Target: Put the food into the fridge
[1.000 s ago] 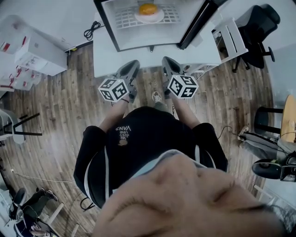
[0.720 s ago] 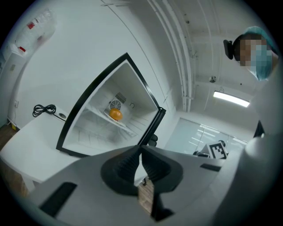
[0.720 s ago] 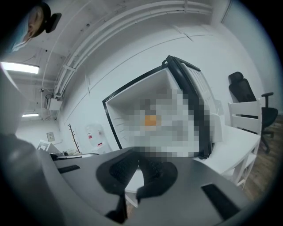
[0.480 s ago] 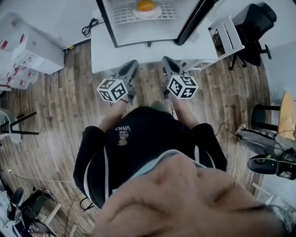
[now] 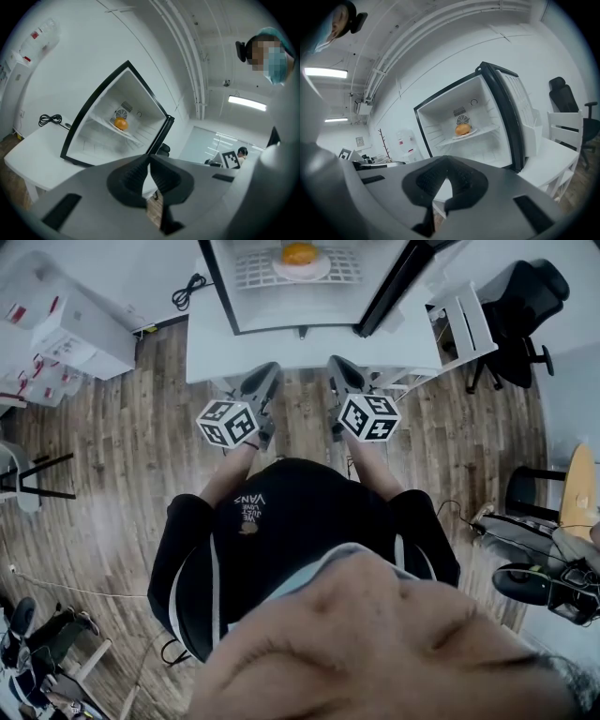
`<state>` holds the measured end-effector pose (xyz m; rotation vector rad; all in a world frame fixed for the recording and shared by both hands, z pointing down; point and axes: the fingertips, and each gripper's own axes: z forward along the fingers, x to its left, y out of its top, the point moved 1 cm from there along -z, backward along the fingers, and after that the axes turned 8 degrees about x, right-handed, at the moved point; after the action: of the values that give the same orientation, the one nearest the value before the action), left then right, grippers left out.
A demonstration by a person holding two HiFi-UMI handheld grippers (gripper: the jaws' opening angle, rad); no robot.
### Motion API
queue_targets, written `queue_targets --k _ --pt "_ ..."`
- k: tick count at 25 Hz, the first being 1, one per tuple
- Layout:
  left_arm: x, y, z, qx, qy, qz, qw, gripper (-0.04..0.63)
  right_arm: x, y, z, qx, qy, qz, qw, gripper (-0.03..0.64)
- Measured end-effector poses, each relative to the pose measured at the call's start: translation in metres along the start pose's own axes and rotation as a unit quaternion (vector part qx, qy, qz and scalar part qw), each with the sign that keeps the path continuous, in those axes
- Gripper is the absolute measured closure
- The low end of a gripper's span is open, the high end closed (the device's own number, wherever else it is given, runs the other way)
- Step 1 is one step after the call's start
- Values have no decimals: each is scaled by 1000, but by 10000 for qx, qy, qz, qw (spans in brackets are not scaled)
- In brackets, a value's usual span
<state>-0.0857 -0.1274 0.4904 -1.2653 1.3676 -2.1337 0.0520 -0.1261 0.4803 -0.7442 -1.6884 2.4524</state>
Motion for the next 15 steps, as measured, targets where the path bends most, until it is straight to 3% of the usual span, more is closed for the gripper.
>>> queue_targets --k 15 --pt "-14 -1 5 -164 247 -3 9996 568 -8 6 -12 133 157 -236 9995 604"
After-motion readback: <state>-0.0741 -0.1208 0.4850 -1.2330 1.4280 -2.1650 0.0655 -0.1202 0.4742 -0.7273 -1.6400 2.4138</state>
